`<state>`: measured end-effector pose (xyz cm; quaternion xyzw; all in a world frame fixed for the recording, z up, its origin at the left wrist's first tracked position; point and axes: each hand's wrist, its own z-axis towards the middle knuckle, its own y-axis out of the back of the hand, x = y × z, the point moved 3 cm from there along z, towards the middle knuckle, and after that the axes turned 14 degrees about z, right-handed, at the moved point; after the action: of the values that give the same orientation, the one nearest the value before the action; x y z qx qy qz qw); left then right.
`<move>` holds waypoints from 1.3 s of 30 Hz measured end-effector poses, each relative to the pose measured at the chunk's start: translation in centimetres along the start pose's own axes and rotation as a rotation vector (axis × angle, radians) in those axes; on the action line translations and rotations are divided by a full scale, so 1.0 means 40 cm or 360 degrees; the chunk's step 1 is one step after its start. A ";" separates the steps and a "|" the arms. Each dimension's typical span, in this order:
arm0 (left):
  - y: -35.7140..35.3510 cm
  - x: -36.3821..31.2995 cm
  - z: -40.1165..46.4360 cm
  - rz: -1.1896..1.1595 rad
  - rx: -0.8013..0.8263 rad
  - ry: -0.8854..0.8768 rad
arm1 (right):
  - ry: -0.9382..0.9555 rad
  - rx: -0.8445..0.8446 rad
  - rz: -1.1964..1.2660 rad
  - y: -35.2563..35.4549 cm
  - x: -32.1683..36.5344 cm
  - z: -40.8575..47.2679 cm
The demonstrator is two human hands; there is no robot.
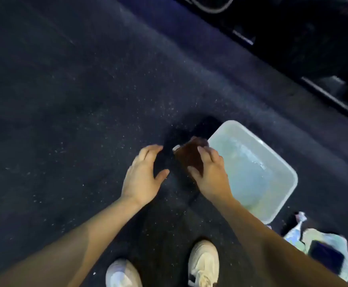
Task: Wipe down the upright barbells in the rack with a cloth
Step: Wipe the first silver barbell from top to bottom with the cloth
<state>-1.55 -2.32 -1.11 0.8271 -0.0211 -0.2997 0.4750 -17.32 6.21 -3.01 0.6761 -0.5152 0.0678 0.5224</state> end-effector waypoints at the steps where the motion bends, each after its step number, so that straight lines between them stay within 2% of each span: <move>1: -0.025 0.009 0.012 -0.0012 -0.0013 -0.0009 | 0.0005 -0.0020 -0.0026 -0.020 -0.016 0.010; 6: -0.109 0.038 0.060 -0.0056 -0.0058 0.0033 | 0.0130 -0.0112 -0.0302 -0.088 -0.061 0.048; 10: -0.134 0.049 0.072 -0.0032 -0.0104 0.0049 | 0.0181 -0.0169 -0.0355 -0.094 -0.077 0.059; 14: -0.111 0.040 0.062 -0.0115 -0.0117 0.0093 | 0.0114 -0.0013 -0.0430 -0.074 -0.060 0.063; 17: -0.058 0.019 0.042 -0.0132 -0.0116 0.0113 | 0.0043 0.0039 -0.0259 -0.018 -0.026 0.066; 22: 0.107 -0.038 -0.021 -0.0141 -0.0177 0.0154 | -0.0105 -0.0045 0.0198 0.106 0.109 0.011; 25: 0.299 -0.097 -0.078 -0.0130 -0.0262 0.0171 | -0.0039 -0.0043 0.0250 0.198 0.287 -0.041; 28: 0.556 -0.155 -0.144 -0.0076 -0.0413 0.0161 | 0.0193 -0.0014 0.0415 0.308 0.540 -0.109; 33: 1.040 -0.210 -0.306 -0.0021 -0.0793 0.0198 | 0.0636 0.0118 0.0522 0.471 1.028 -0.264; 39: 1.577 -0.201 -0.609 0.0114 -0.1248 0.0262 | 0.1094 0.0205 0.0575 0.585 1.588 -0.516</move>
<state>20.17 -15.47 62.07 0.6031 0.1041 -0.2009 0.7649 3.16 -15.73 61.08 0.5440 -0.4156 0.4132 0.6005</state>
